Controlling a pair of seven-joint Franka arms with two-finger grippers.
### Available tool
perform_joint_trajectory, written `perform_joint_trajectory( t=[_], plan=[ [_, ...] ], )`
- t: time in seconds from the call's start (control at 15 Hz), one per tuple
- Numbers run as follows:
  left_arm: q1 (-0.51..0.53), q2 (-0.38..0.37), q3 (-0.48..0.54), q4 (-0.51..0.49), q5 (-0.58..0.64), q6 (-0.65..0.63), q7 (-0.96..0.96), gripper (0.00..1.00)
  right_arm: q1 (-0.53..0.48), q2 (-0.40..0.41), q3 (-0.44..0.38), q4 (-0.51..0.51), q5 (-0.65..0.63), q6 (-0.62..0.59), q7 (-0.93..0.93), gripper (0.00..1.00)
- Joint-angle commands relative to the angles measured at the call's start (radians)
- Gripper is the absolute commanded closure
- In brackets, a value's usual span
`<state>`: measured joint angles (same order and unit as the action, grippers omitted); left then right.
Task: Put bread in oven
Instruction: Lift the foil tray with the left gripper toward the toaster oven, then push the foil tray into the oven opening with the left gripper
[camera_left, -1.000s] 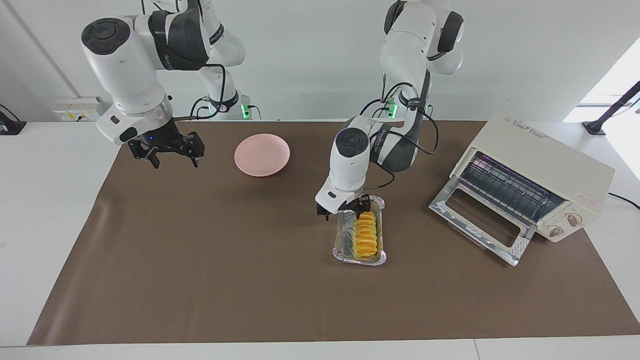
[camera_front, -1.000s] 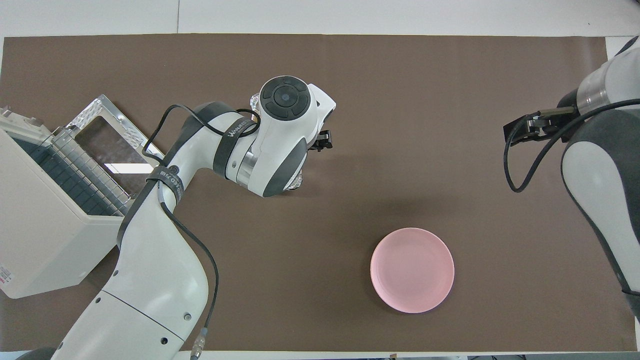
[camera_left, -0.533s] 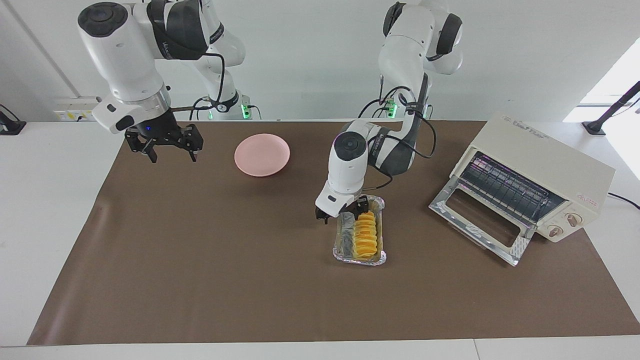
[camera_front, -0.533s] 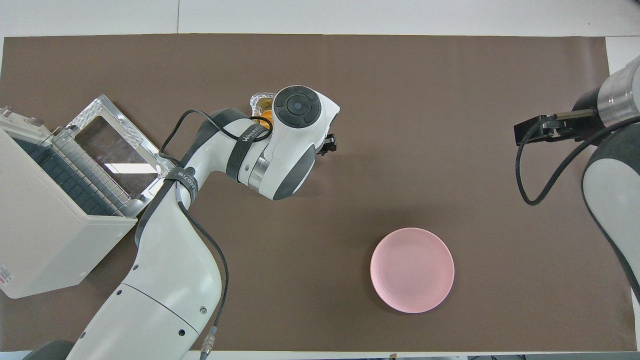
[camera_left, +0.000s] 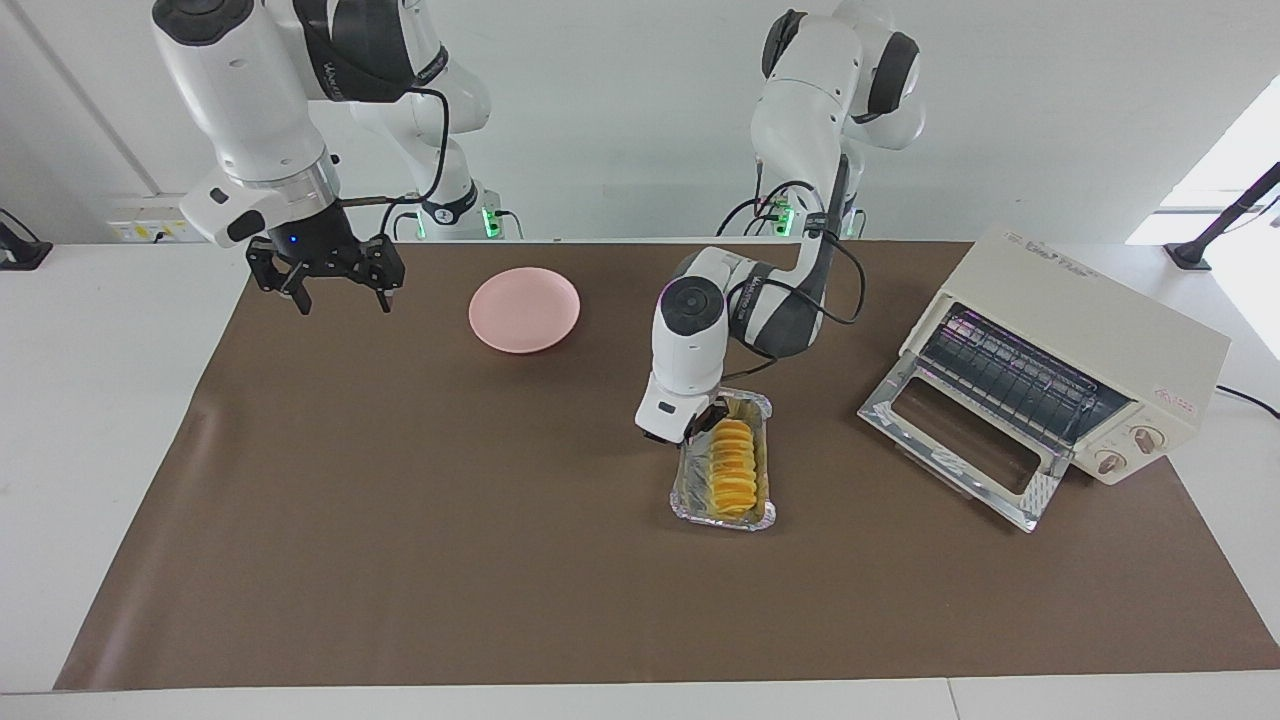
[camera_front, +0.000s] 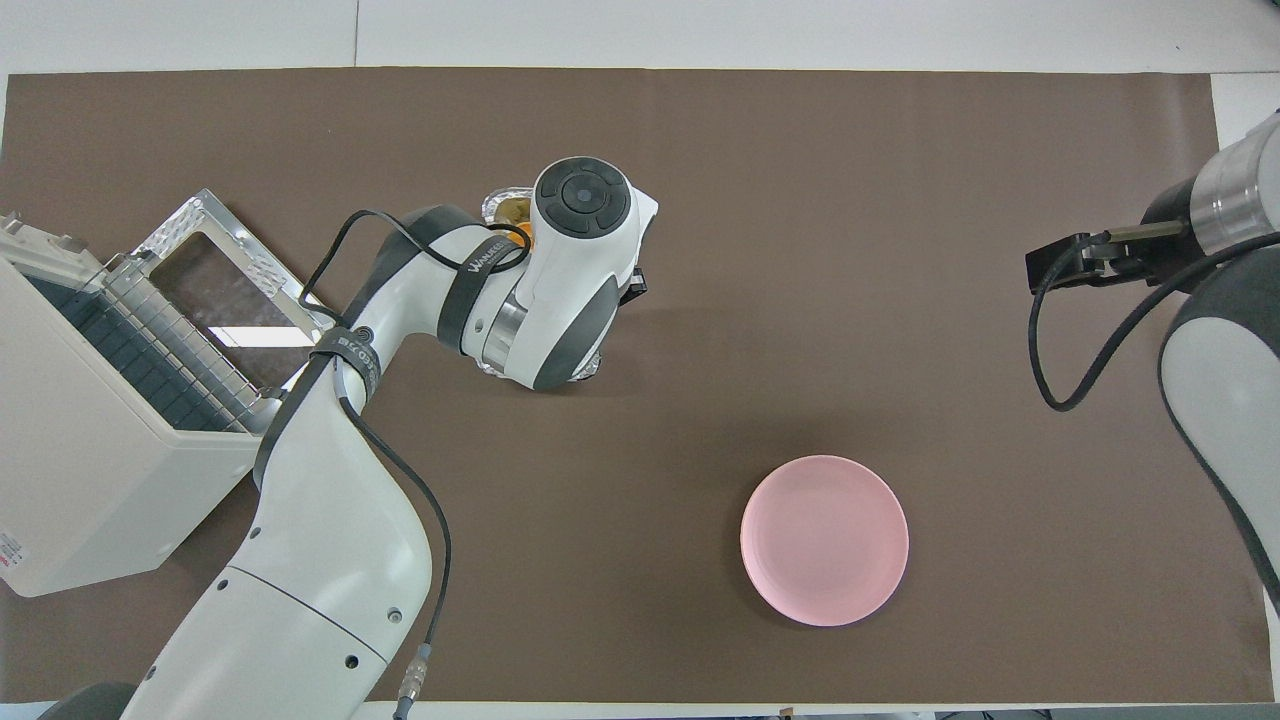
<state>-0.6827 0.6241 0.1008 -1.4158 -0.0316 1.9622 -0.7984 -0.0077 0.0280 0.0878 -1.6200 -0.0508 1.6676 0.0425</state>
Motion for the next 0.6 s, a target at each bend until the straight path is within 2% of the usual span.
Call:
perform_joint_trajectory(
  t=[0.0,0.13,0.27,0.53],
  plan=[
    [0.002,-0.024,0.088,0.113,-0.022,-0.188,-0.016,1.0,-0.017,-0.014,0.012,-0.015,-0.011,-0.003,-0.024,0.0],
    [0.005,-0.047,0.166,0.15,-0.036,-0.268,-0.013,1.0,-0.017,-0.014,0.012,-0.015,-0.011,-0.003,-0.024,0.0],
    [0.009,-0.075,0.235,0.149,-0.037,-0.282,-0.013,1.0,-0.017,-0.014,0.012,-0.015,-0.011,-0.003,-0.024,0.0],
    [0.015,-0.072,0.384,0.146,-0.034,-0.282,-0.012,1.0,-0.015,-0.014,0.012,-0.015,-0.011,-0.003,-0.024,0.0]
  ],
)
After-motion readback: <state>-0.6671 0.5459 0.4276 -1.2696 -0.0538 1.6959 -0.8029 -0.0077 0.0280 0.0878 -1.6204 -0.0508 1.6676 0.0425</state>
